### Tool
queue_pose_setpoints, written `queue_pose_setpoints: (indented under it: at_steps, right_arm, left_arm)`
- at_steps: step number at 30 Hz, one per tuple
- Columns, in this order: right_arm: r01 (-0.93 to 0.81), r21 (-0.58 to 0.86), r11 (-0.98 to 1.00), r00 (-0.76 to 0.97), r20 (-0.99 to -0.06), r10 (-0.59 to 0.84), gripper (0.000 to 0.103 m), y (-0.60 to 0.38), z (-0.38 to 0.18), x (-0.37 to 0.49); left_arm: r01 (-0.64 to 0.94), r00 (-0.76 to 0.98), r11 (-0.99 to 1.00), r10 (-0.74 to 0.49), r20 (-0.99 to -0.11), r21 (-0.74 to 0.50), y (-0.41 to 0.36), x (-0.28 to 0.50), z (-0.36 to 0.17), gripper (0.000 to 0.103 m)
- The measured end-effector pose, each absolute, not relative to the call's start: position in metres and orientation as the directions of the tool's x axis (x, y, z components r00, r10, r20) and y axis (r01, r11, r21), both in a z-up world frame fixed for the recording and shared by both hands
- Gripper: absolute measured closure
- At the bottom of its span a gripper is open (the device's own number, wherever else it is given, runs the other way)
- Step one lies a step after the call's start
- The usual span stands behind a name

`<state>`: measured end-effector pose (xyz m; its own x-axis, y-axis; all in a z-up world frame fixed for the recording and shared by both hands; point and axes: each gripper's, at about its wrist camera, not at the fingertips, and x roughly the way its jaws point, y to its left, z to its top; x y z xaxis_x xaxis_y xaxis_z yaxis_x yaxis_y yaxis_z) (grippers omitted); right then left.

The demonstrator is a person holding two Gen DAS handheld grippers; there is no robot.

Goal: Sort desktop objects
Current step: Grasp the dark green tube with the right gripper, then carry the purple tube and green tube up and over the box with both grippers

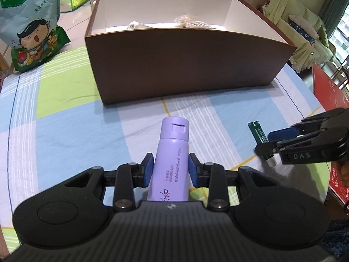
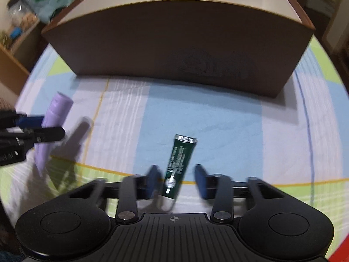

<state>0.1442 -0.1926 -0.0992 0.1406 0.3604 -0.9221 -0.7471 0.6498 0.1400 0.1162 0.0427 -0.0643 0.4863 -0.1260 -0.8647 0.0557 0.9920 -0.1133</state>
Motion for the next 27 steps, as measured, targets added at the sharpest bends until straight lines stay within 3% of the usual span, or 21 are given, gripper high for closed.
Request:
queue_pose_setpoints:
  at_steps: [2,4,8,14,27]
  right_arm:
    - [-0.761,0.121,0.637,0.147,-0.925,0.351,0.073,-0.192,-0.100,0.143]
    - [-0.777,0.095,0.623,0.160,-0.927,0.340,0.087,-0.192,-0.102,0.141]
    - [-0.814,0.079,0.576,0.154,-0.926,0.345,0.087,-0.200,-0.105,0.135]
    - [-0.782,0.199,0.590,0.059,-0.920,0.388,0.087,-0.213,-0.106,0.139]
    - [-0.752,0.331,0.570,0.010,-0.859,0.512,0.087,-0.227,-0.056,0.146]
  left_arm:
    - [0.059,0.482,0.992,-0.130,-0.867,-0.115,0.041,0.117,-0.066,0.074]
    - [0.063,0.477,0.991,-0.134,-0.868,-0.118,0.039,0.118,-0.067,0.074]
    - [0.072,0.473,0.990,-0.144,-0.869,-0.125,0.035,0.117,-0.068,0.074]
    - [0.089,0.472,0.989,-0.150,-0.869,-0.122,0.029,0.117,-0.065,0.074]
    - [0.159,0.521,0.983,-0.164,-0.838,-0.094,0.015,0.124,-0.032,0.074]
